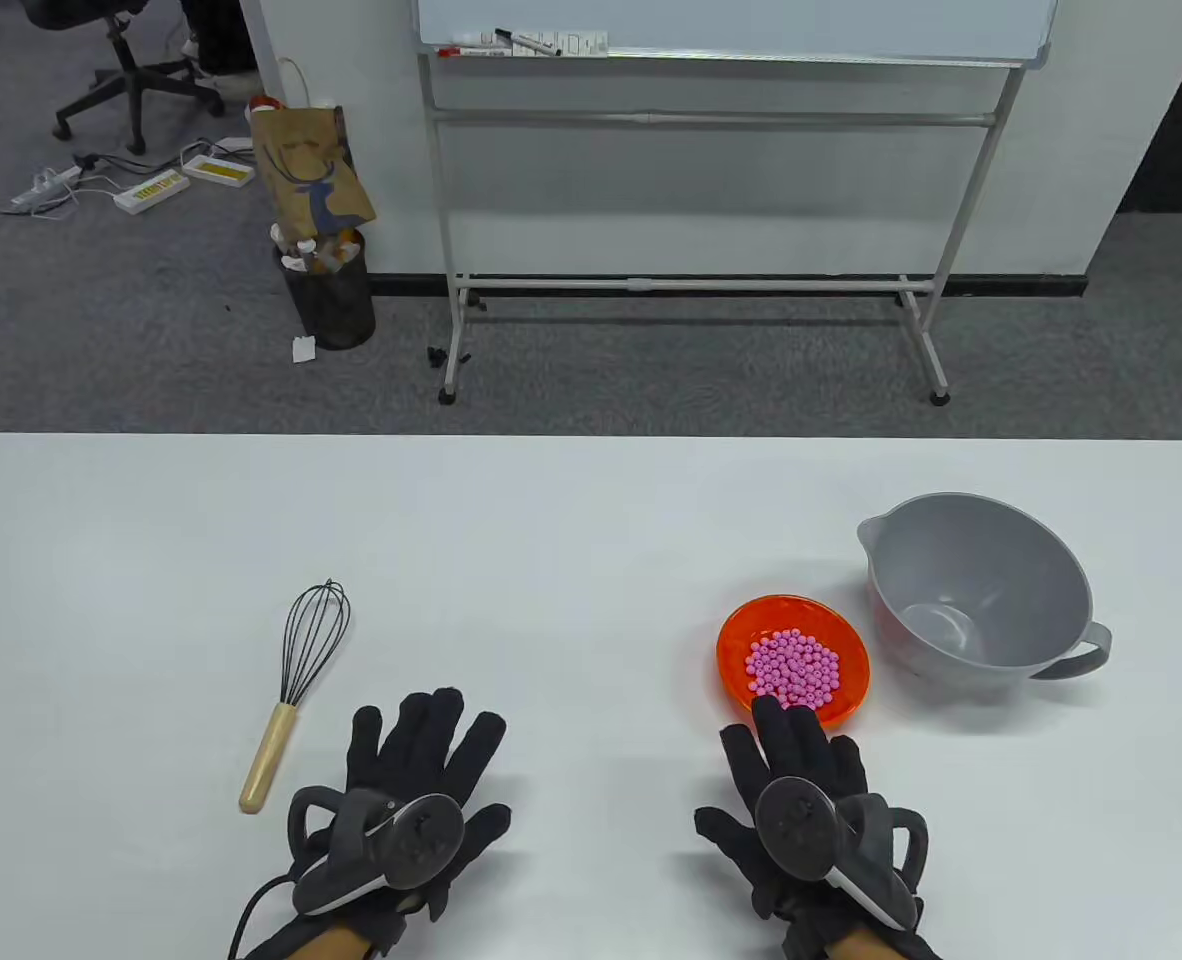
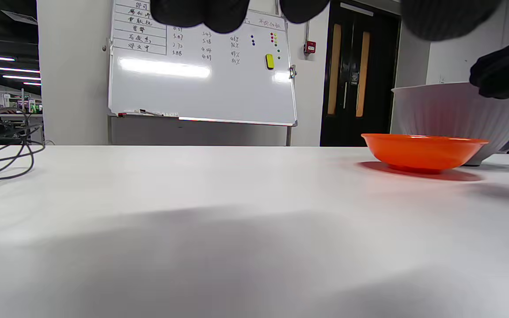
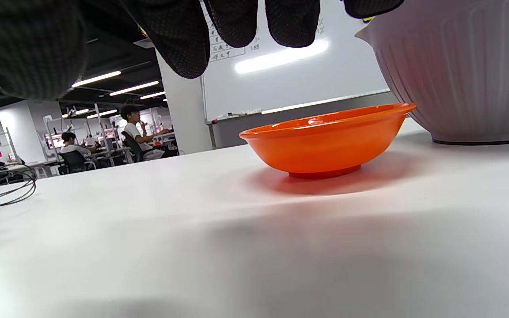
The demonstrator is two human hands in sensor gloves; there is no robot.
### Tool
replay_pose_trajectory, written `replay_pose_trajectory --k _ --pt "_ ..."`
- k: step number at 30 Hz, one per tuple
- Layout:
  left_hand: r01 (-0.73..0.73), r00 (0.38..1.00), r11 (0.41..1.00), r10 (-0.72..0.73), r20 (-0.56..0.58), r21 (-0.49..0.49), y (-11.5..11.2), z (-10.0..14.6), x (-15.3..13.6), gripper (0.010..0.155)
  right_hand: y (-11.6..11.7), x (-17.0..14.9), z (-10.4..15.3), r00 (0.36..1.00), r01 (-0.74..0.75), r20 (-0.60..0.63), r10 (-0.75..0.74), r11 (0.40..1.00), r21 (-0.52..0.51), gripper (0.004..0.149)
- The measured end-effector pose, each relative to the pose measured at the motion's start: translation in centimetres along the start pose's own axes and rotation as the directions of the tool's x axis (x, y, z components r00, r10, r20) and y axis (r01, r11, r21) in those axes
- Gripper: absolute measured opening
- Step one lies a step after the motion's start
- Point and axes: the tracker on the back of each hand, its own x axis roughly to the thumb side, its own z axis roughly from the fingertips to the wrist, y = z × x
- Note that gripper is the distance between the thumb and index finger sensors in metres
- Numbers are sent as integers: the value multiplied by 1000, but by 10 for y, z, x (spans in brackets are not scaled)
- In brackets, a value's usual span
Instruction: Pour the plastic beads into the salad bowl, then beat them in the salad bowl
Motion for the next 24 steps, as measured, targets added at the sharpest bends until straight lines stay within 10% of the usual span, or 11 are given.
replay_pose_trajectory --k 24 --pt "14 1000 1000 -14 -3 1 0 1 -2 77 -2 3 7 1000 -8 15 8 1000 -2 80"
